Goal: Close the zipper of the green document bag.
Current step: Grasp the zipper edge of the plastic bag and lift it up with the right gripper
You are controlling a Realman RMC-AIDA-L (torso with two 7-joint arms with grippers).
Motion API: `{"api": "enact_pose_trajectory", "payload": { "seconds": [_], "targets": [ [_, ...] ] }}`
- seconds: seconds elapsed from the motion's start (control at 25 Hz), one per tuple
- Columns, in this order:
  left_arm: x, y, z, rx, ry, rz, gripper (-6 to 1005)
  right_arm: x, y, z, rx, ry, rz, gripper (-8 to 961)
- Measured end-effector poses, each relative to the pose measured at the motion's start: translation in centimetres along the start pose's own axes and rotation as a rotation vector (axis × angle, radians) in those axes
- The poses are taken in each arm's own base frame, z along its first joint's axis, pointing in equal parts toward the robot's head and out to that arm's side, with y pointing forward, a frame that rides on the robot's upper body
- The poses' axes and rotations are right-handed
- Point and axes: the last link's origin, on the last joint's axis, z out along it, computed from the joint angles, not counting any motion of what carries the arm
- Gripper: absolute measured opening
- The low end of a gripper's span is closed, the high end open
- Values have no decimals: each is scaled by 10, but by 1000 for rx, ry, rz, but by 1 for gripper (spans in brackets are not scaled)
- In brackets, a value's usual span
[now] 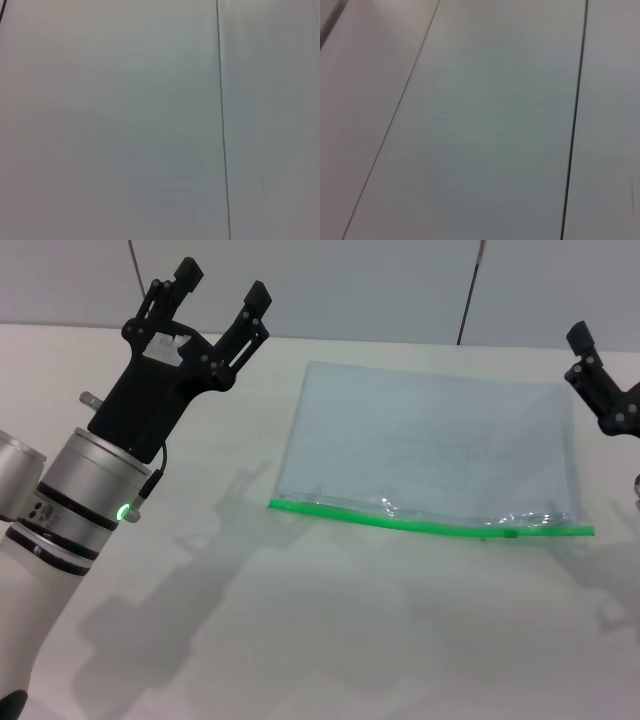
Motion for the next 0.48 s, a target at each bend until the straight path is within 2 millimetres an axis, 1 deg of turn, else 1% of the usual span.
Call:
{"api": "enact_pose_trajectory", "payload": {
  "seconds": [0.48],
  "targets": [
    [0, 0, 0, -1, 3, 0, 836, 1, 2, 0, 11, 11, -14, 882]
  ]
}}
